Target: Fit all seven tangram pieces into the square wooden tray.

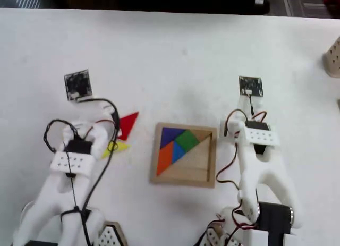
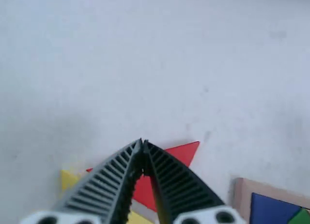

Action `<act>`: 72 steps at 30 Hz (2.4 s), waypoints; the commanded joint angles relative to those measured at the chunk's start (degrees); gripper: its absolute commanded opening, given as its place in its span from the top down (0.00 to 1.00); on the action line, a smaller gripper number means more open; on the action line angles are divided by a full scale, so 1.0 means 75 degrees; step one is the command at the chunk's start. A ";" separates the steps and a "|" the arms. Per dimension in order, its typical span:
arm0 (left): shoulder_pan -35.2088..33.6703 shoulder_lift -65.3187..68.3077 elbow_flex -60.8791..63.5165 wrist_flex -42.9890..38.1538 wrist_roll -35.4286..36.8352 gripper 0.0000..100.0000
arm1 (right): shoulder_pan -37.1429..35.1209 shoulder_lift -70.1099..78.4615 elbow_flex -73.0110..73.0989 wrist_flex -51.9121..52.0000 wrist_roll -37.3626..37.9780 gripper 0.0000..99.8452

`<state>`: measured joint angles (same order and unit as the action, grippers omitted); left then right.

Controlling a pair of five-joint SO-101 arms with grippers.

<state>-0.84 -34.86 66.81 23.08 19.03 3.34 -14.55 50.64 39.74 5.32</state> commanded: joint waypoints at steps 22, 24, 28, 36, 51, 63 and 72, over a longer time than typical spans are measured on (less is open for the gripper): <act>-0.1647 0.0662 -0.0563 0.0164 0.0105 0.79 | -0.0100 -0.0029 -0.0293 0.0088 0.0105 0.96; -0.1764 0.0662 -0.0633 0.0164 0.0105 0.79 | -0.0100 -0.0029 -0.0293 0.0147 0.0105 0.96; -0.1670 0.0662 -0.0668 0.0105 0.0105 0.79 | -0.0240 -0.0041 -0.0293 0.0182 0.0105 0.96; -0.1448 0.1846 -0.1430 0.0188 0.0082 0.79 | -0.0287 -0.0041 -0.0293 0.0182 0.0105 0.96; -0.1143 0.2913 -0.3095 0.4267 0.1747 0.79 | -0.0311 -0.0029 -0.0293 0.0123 0.0621 0.96; -0.0791 0.2983 -0.1899 0.3388 0.1805 0.79 | -0.0416 -0.0018 -0.0281 0.0053 0.0633 0.96; -0.0815 0.3851 -0.2192 0.3434 0.1922 0.79 | -0.0393 -0.0029 -0.0211 0.0053 0.0633 0.96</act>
<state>-7.96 -10.86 52.31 49.36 32.48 0.97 -14.55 50.64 40.62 8.48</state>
